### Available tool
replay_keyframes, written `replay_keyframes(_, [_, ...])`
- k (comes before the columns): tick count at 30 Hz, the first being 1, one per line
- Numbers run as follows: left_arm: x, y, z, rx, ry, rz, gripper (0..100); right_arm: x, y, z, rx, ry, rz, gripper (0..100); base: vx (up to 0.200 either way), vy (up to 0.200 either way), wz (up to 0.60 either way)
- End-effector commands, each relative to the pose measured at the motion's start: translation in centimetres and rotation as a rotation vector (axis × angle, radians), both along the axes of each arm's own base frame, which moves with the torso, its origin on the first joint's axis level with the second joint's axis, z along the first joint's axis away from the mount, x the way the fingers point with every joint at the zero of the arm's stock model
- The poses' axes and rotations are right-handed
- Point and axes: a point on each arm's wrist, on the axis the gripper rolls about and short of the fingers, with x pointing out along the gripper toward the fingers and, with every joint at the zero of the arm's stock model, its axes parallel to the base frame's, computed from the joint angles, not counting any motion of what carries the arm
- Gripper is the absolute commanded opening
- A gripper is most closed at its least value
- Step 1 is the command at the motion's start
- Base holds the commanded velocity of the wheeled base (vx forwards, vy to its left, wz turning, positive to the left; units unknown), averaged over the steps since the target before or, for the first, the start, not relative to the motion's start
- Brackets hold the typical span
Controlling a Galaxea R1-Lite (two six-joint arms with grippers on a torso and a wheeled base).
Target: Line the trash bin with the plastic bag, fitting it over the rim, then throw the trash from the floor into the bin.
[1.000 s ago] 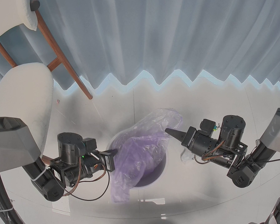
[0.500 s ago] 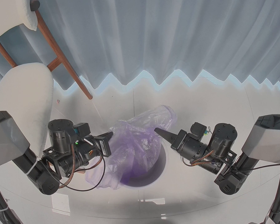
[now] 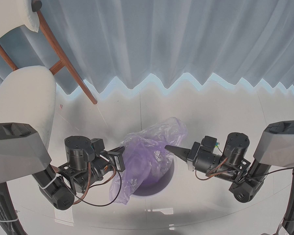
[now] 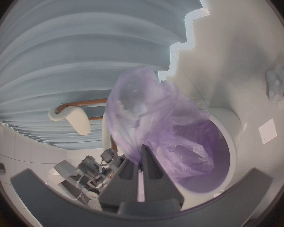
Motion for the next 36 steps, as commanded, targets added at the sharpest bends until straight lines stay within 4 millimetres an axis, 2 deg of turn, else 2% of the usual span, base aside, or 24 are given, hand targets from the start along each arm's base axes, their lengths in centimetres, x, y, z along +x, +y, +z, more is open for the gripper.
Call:
replay_keyframes(1, [1.2, 0.9, 0.0, -0.001, -0.013, 0.054, 0, -0.8, -5.5, 3.9, 0.059, -0.002, 0.031, 0, 0.000, 0.000, 0.00])
replay_keyframes(3, [1.7, 1.9, 1.0, -0.016, -0.043, 0.084, 0, -1.1, -8.0, 5.8, 0.071, 0.045, 0.043, 0, 0.000, 0.000, 0.00])
replay_keyframes(6, [1.9, 2.6, 1.8, -0.026, -0.061, 0.103, 0, -0.7, -9.0, 7.0, 0.060, 0.118, 0.020, 0, 0.000, 0.000, 0.00])
replay_keyframes(13, [0.9, 3.2, 4.5, -0.042, -0.082, 0.104, 0, 0.2, -11.3, 7.5, -0.008, 0.156, -0.051, 0, 0.000, 0.000, 0.00])
replay_keyframes(18, [-0.3, 3.7, 6.2, -0.039, -0.064, 0.101, 0, 0.1, -12.2, 7.8, -0.073, 0.224, -0.065, 0, 0.000, 0.000, 0.00])
replay_keyframes(21, [-0.5, 3.9, 6.5, -0.039, -0.063, 0.102, 0, 0.3, -12.4, 7.7, -0.100, 0.239, -0.065, 0, 0.000, 0.000, 0.00])
replay_keyframes(22, [-0.9, 4.1, 7.1, -0.039, -0.063, 0.105, 0, 0.7, -13.2, 7.5, -0.155, 0.259, -0.072, 0, 0.000, 0.000, 0.00])
replay_keyframes(27, [-1.5, 4.0, 7.5, -0.039, -0.061, 0.093, 0, 1.5, -14.2, 7.0, -0.209, 0.245, -0.112, 0, 0.000, 0.000, 0.00])
replay_keyframes(30, [-1.9, 3.4, 7.4, -0.036, -0.054, 0.067, 0, 1.6, -13.7, 7.0, -0.228, 0.224, -0.123, 0, 0.000, 0.000, 0.00])
replay_keyframes(32, [-2.3, 3.0, 7.0, -0.030, -0.041, 0.047, 0, 1.5, -12.8, 7.0, -0.231, 0.207, -0.100, 0, 0.000, 0.000, 0.00])
replay_keyframes(33, [-2.4, 2.8, 6.9, -0.029, -0.039, 0.041, 0, 1.3, -12.3, 6.9, -0.235, 0.203, -0.091, 100, 0.000, 0.000, 0.00])
replay_keyframes(36, [-2.6, 2.6, 6.9, -0.028, -0.037, 0.033, 0, 1.2, -11.4, 6.7, -0.234, 0.170, -0.081, 100, 0.000, 0.000, 0.00])
